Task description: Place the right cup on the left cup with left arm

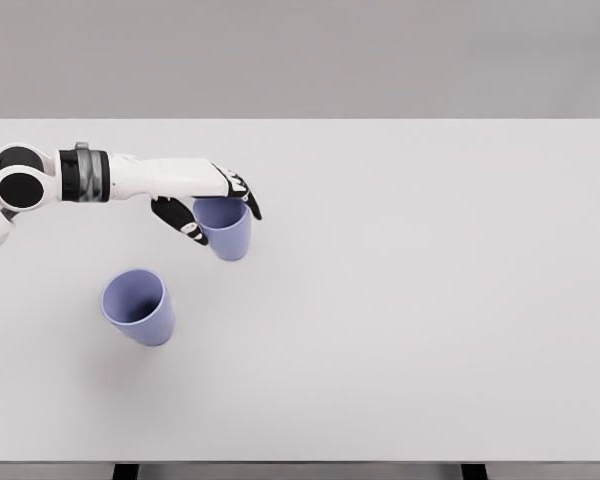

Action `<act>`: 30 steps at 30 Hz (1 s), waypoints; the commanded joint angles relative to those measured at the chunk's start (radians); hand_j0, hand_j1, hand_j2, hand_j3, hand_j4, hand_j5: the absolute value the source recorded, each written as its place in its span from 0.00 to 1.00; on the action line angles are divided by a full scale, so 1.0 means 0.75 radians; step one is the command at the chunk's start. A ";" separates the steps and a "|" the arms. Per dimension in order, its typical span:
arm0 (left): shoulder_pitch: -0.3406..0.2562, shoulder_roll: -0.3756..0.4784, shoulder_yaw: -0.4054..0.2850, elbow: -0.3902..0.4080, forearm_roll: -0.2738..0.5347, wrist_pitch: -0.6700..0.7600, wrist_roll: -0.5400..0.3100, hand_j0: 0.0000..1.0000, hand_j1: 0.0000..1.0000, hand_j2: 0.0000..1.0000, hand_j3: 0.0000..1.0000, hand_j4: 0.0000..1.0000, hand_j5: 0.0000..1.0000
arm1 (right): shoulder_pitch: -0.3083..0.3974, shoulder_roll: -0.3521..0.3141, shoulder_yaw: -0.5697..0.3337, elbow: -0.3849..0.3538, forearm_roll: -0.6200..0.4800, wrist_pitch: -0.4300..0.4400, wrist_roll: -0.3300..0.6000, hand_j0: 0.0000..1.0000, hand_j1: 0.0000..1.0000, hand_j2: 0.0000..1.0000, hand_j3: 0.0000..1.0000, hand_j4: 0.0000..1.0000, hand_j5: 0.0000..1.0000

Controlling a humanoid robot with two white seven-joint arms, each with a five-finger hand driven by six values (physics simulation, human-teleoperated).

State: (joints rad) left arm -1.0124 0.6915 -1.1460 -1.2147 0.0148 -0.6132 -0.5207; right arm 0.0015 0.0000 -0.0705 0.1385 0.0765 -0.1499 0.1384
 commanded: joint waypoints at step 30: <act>-0.186 0.579 0.025 -0.653 0.369 0.003 -0.005 0.59 0.59 0.59 0.59 0.59 0.59 | 0.000 0.000 0.002 0.001 0.000 0.002 0.002 1.00 1.00 1.00 1.00 1.00 1.00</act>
State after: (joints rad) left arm -1.1536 1.1011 -1.1282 -1.6842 0.2658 -0.6136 -0.5240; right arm 0.0015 0.0000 -0.0701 0.1385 0.0766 -0.1498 0.1384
